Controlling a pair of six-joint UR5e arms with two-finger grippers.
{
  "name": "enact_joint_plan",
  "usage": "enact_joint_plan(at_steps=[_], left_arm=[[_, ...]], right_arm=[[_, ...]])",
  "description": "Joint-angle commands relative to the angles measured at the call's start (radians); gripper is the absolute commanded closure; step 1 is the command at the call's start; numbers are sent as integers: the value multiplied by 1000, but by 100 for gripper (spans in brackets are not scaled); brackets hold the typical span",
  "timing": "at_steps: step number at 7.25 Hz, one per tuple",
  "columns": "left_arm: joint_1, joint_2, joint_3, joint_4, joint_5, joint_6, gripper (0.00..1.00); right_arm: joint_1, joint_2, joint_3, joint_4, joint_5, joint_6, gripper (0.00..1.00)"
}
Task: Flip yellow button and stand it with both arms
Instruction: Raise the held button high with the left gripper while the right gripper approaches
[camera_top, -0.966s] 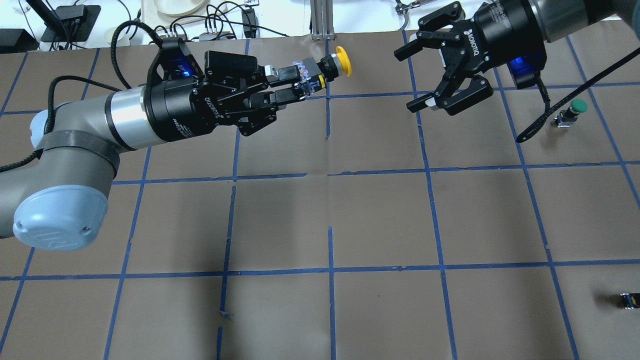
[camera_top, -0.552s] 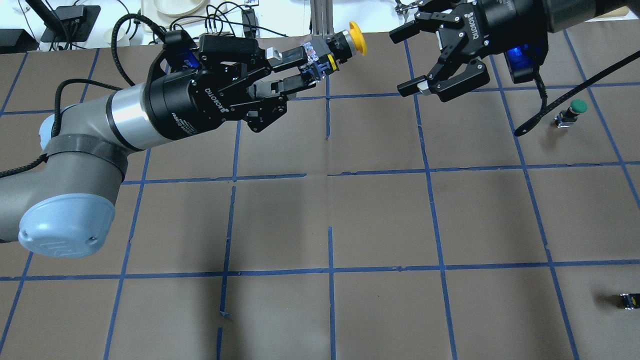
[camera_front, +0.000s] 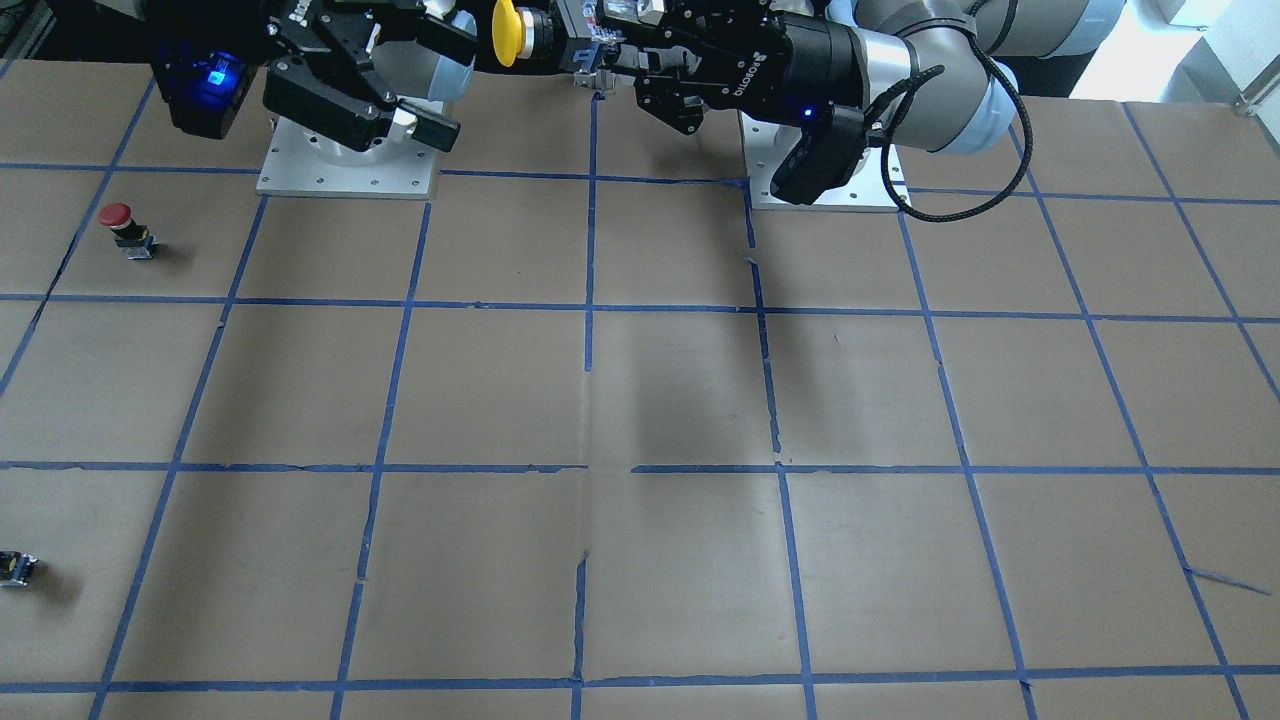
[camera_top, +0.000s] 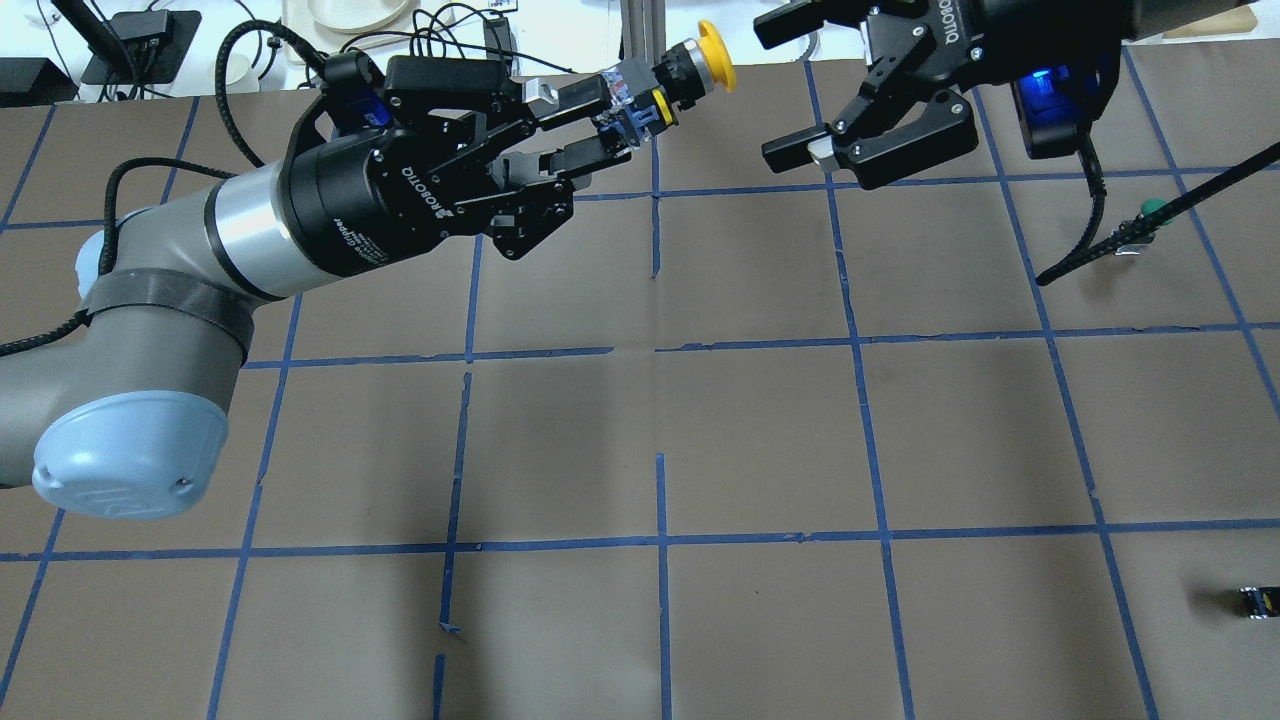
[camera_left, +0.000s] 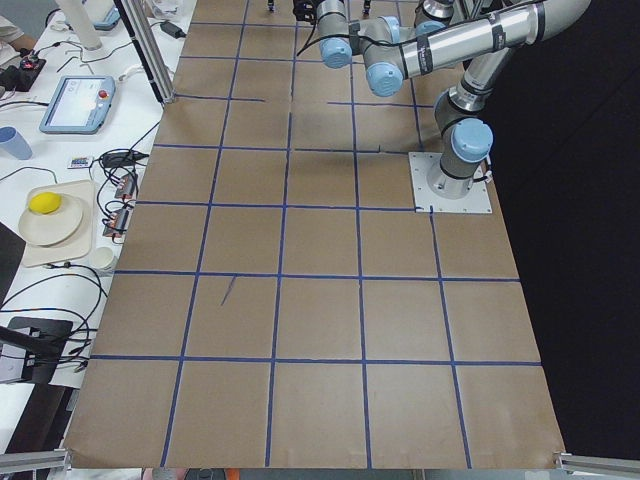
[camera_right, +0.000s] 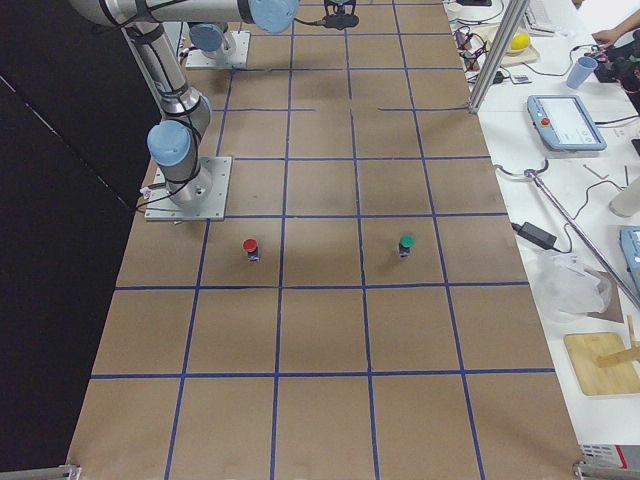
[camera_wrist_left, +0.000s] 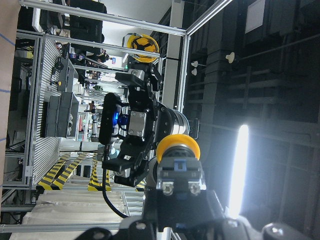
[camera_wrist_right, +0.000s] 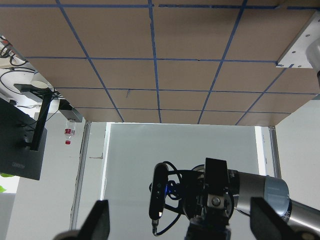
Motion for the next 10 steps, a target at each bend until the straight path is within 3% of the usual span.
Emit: enact_joint_plan(at_steps=[1,6,10], left_arm=[[1,-3,-2,0,0,-1,96],[1,-6,0,0,1,-1,96],[1,-15,6,2,4,-2,96]], right_arm=[[26,-21,-1,2,27,41,0],[29,-38,2,2,61,82,1],[29,-30,-4,-48,-10,56,5]])
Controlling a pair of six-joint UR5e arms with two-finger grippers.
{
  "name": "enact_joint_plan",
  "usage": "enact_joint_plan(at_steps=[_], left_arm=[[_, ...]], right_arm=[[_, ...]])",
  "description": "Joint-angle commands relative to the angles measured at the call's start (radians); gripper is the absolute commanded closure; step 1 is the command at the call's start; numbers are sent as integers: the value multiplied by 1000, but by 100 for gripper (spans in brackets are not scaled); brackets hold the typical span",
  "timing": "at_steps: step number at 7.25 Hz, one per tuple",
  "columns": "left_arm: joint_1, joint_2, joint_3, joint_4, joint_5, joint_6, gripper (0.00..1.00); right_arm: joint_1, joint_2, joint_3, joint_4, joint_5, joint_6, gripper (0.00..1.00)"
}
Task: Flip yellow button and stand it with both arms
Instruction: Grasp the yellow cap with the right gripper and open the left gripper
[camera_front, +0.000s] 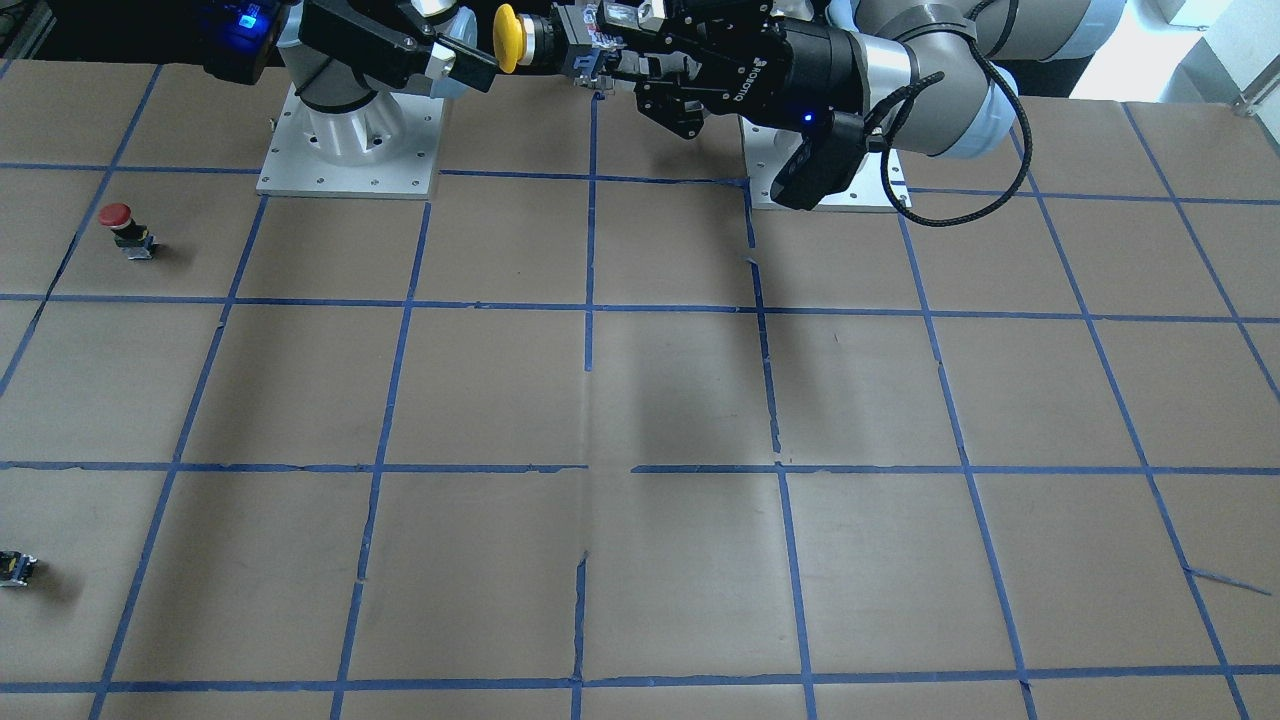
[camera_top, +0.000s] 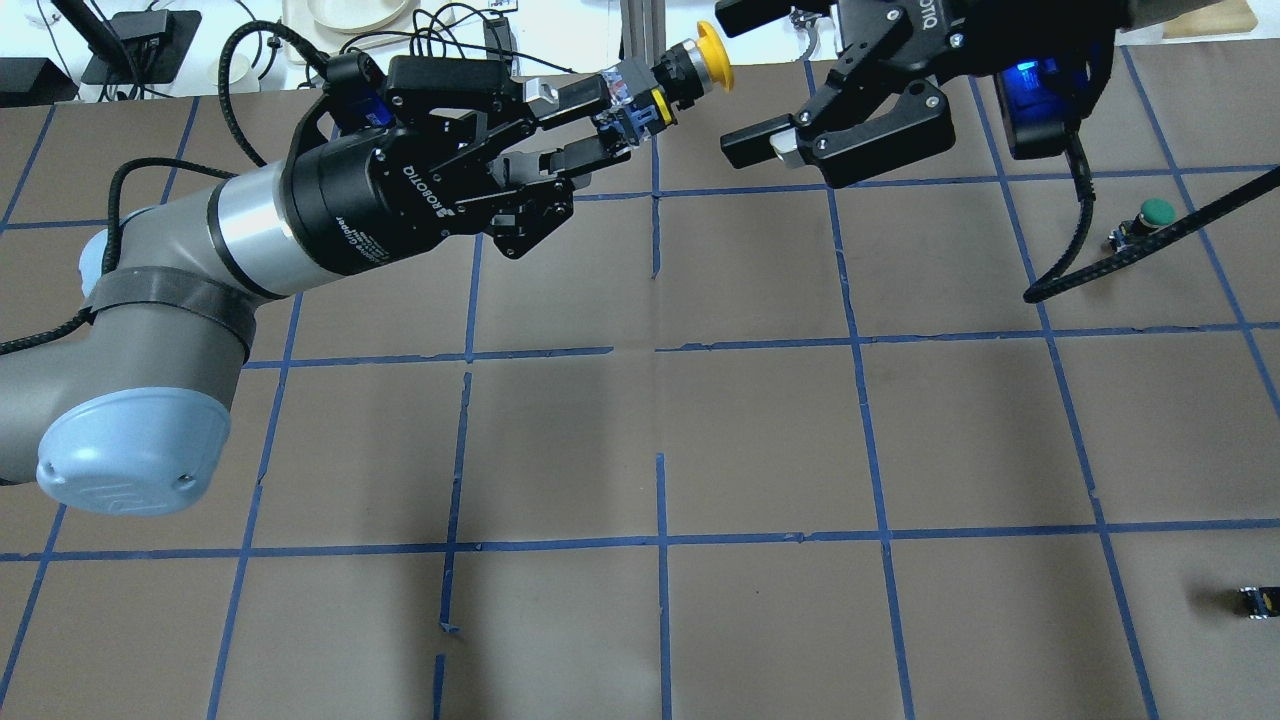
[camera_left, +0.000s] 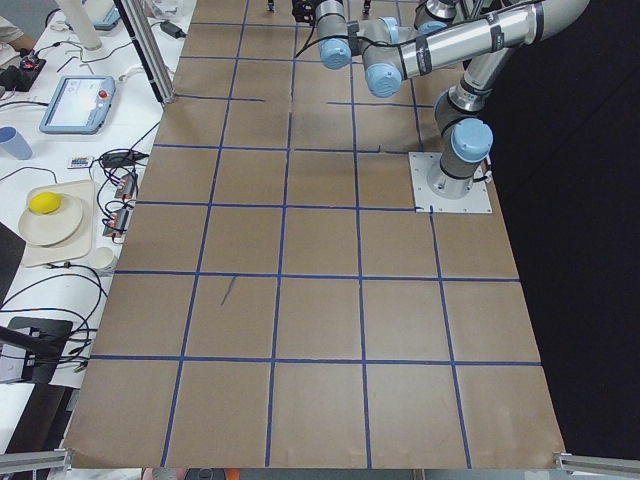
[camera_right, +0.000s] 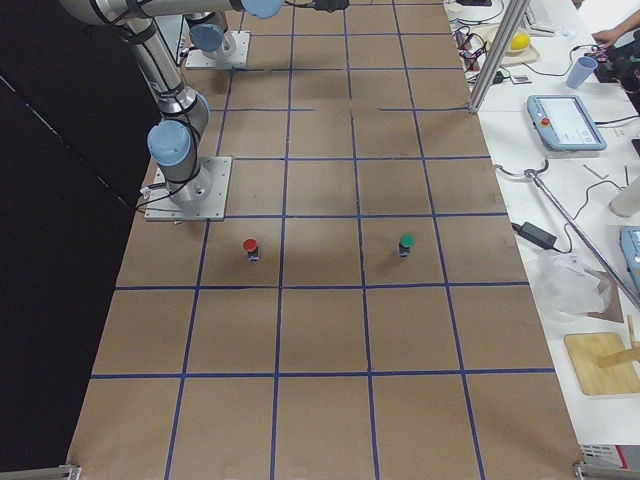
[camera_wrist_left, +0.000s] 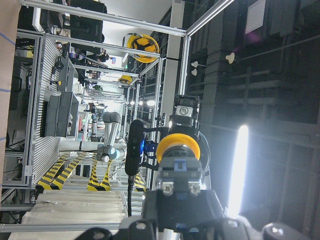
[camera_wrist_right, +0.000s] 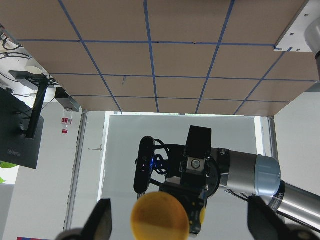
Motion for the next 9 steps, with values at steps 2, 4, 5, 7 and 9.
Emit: enact_joint_plan(at_steps=[2,4,5,7,9], left_arm=[[-14,-4,3,2,7,-2,96],[-15,-3,2,2,7,-2,96],[-15,-3,3,2,7,-2,96],[-15,-3,2,2,7,-2,95],[-15,-3,3,2,7,-2,95]], right_arm=[[1,18,-67,2,-48,4,5],[22,32,-70,3,-44,12,5],[27,32,-64,4,-45,14,5],[27,33,-65,36,-48,14,5],[27,33,-72,36,-50,14,18]])
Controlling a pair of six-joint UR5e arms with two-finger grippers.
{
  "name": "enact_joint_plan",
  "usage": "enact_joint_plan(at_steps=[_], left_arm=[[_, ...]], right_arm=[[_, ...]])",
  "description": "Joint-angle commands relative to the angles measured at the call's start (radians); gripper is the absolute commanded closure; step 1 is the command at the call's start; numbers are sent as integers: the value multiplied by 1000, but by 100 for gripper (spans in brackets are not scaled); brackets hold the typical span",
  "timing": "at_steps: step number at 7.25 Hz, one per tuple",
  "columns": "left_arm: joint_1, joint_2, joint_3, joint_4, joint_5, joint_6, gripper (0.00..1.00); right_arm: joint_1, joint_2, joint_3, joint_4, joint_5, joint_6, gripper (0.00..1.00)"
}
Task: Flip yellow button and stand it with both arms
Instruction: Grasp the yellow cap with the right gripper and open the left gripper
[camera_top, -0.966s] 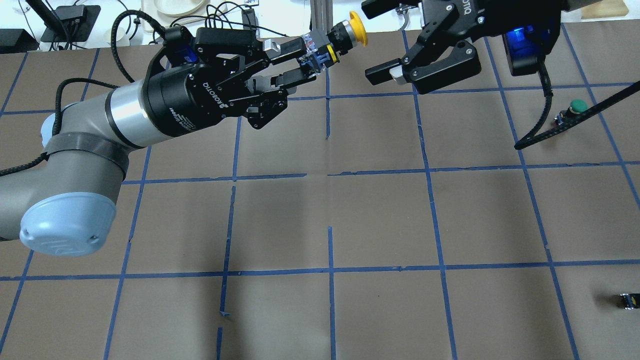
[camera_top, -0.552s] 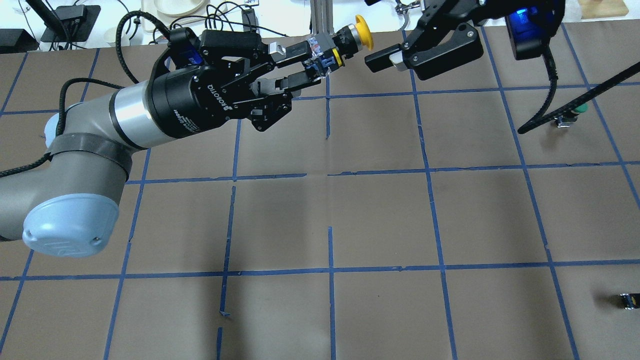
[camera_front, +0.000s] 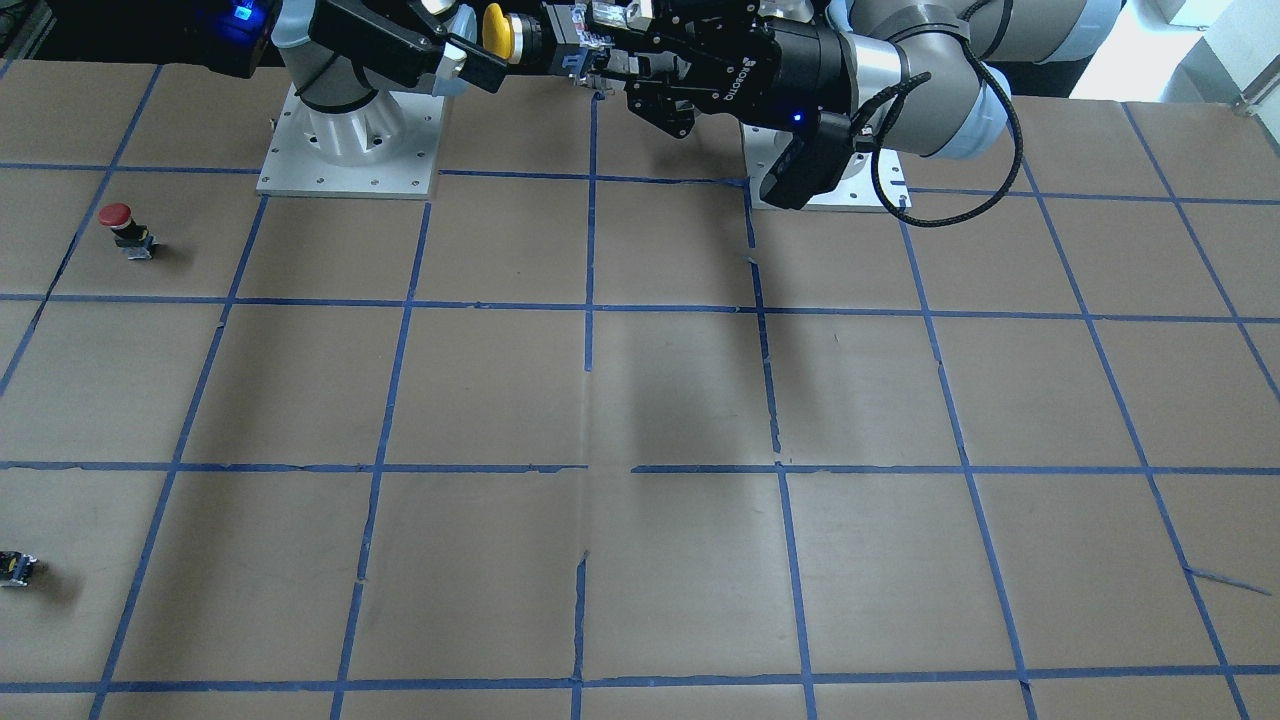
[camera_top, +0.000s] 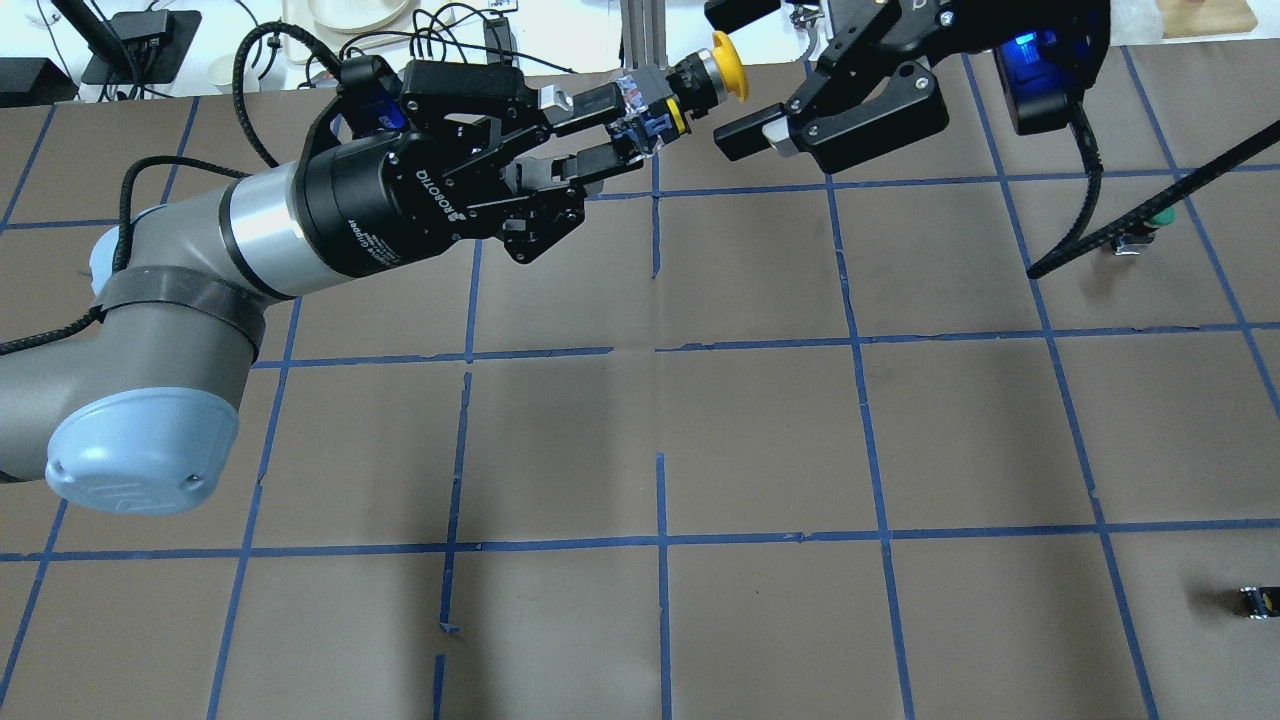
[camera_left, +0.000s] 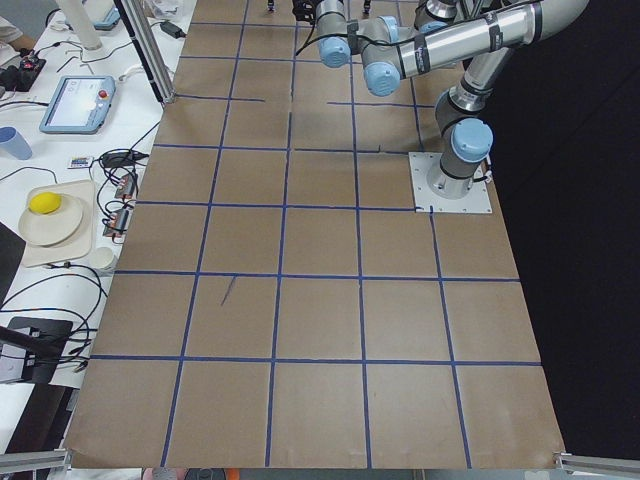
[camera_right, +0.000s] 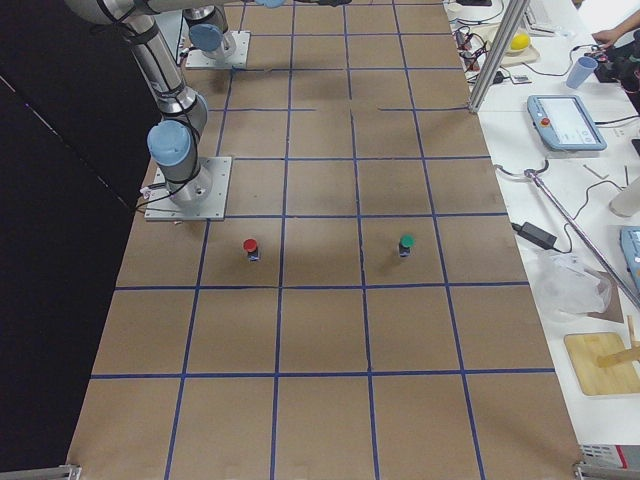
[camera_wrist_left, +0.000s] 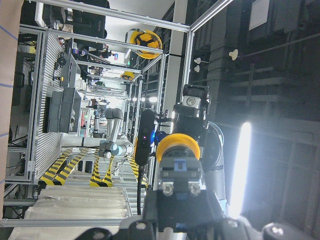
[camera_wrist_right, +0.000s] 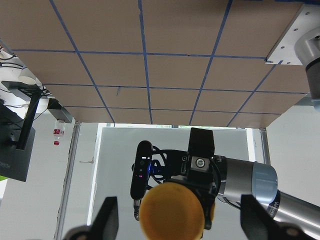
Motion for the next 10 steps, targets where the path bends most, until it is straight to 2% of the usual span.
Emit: enact_joint_plan(at_steps=[1,2,3,6,7,8,10], left_arm=[[0,0,1,2,0,0,95],[0,0,1,0,0,0,95],[0,-1,1,2,2,0,94],[0,-2,1,2,2,0,93],[0,-2,2,2,2,0,59],[0,-2,2,2,2,-11,1],[0,0,4,6,2,-32,0]], right_arm=[[-1,1,-1,0,-1,0,37],[-1,-1,-3,0,1,0,46],[-3,-1,-3,0,10,0,60],[-4,-1,-1,3,13,0,73],[-4,-1,-3,3,13,0,74],[-6,-1,-3,3,13,0,74],[-7,-1,-3,3,13,0,75]])
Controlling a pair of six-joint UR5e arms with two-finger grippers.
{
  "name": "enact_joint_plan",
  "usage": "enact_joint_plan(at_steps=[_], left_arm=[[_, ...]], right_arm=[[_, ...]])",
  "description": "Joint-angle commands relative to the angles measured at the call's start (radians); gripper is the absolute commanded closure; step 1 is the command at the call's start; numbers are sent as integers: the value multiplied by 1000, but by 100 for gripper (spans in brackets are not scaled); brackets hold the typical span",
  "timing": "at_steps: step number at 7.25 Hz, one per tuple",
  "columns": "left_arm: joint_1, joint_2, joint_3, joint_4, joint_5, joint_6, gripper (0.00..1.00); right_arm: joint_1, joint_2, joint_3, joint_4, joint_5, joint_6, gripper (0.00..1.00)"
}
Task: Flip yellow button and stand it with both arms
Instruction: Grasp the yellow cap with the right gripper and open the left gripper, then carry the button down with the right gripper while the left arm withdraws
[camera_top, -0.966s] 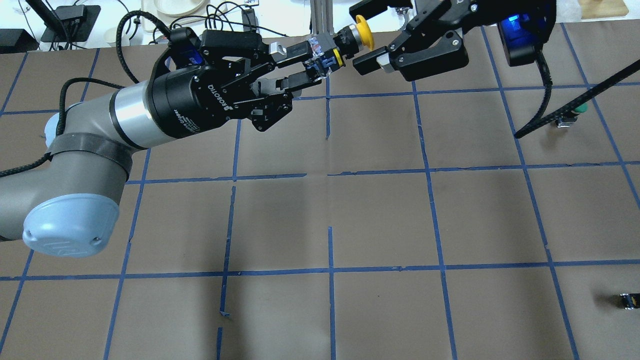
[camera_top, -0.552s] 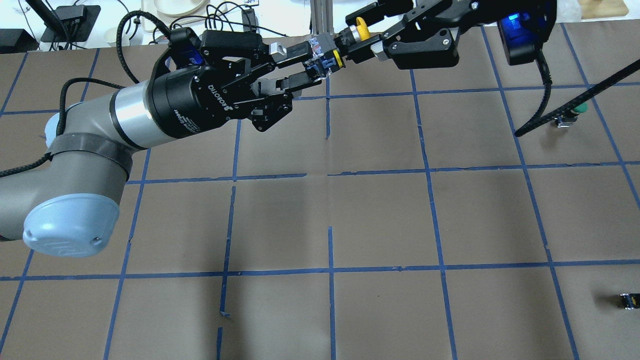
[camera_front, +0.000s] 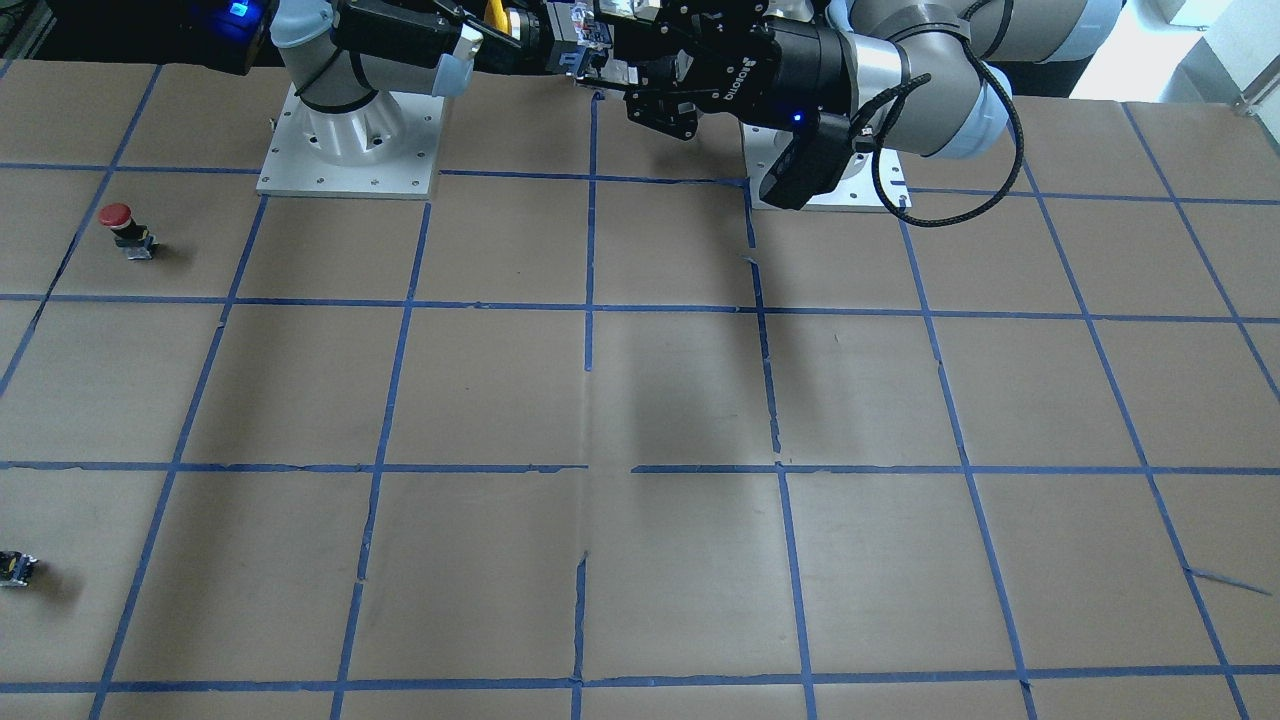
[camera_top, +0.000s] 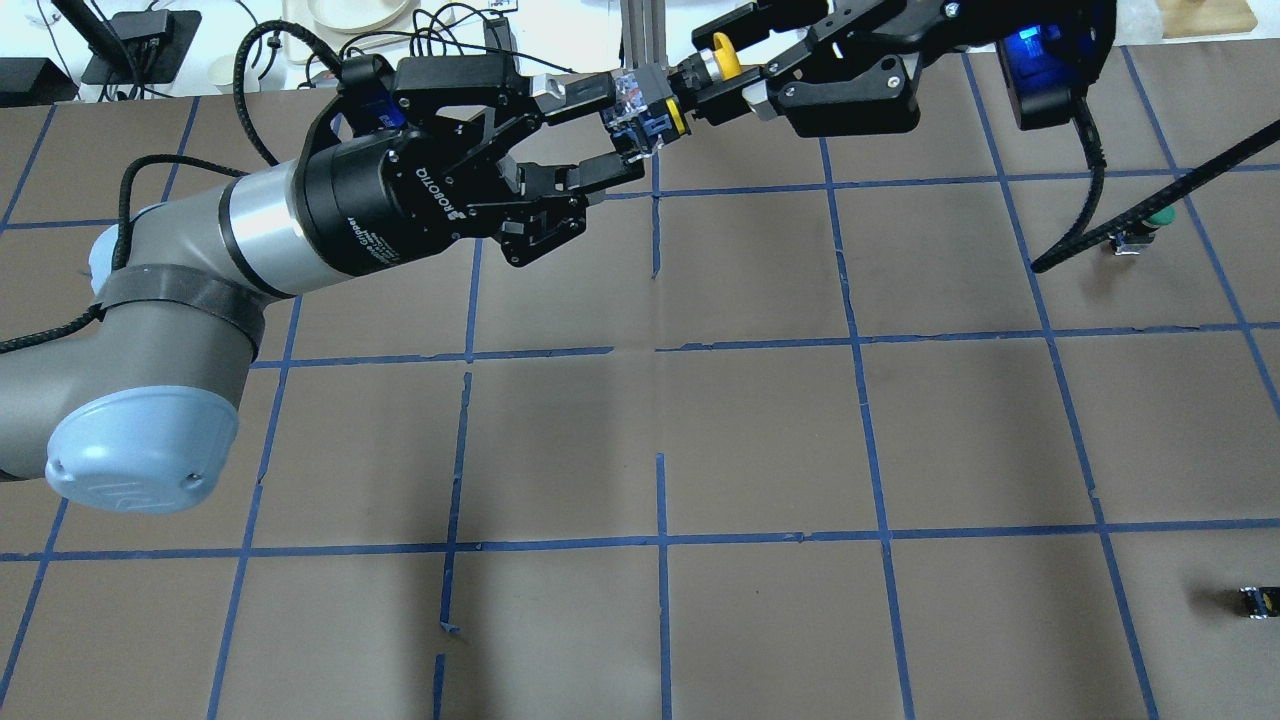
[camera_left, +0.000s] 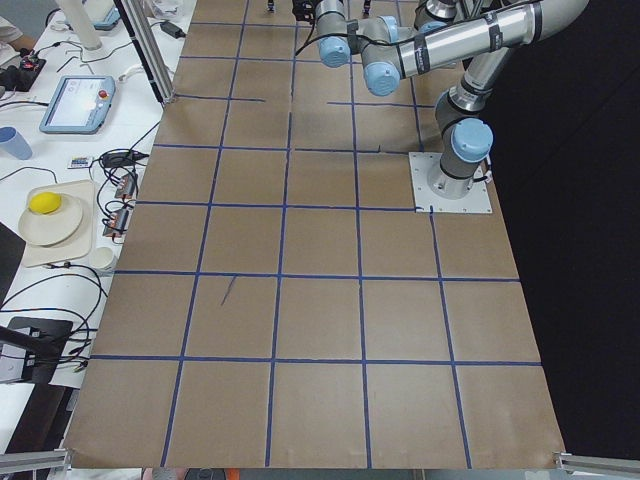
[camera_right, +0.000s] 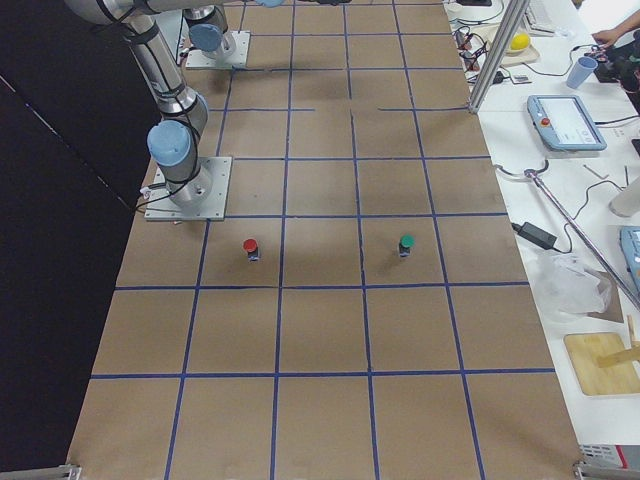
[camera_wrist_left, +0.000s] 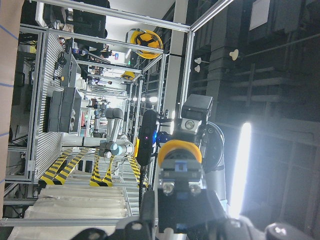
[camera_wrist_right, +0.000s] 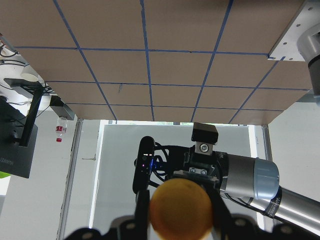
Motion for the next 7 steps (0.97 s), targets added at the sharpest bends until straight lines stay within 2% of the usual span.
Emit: enact_joint_plan(at_steps=[1,2,3,4,5,7], left_arm=[[0,2,1,3,2,-13,0],[0,4,13,13,29,-31,0],[0,1,50,85,166,-109,1],[0,-7,91,166,239,-228,1],[0,-4,130,187,317,-273,1],[-55,-6,247,178,603,-284,1]], right_arm=[[-6,2,1,0,-2,0,75],[-13,3,4,-12,-12,-12,77],[-18,3,12,-71,-65,-64,78],[-21,14,14,-93,-201,-190,78],[-30,40,11,-95,-298,-316,79],[-105,41,15,-81,-478,-622,80]])
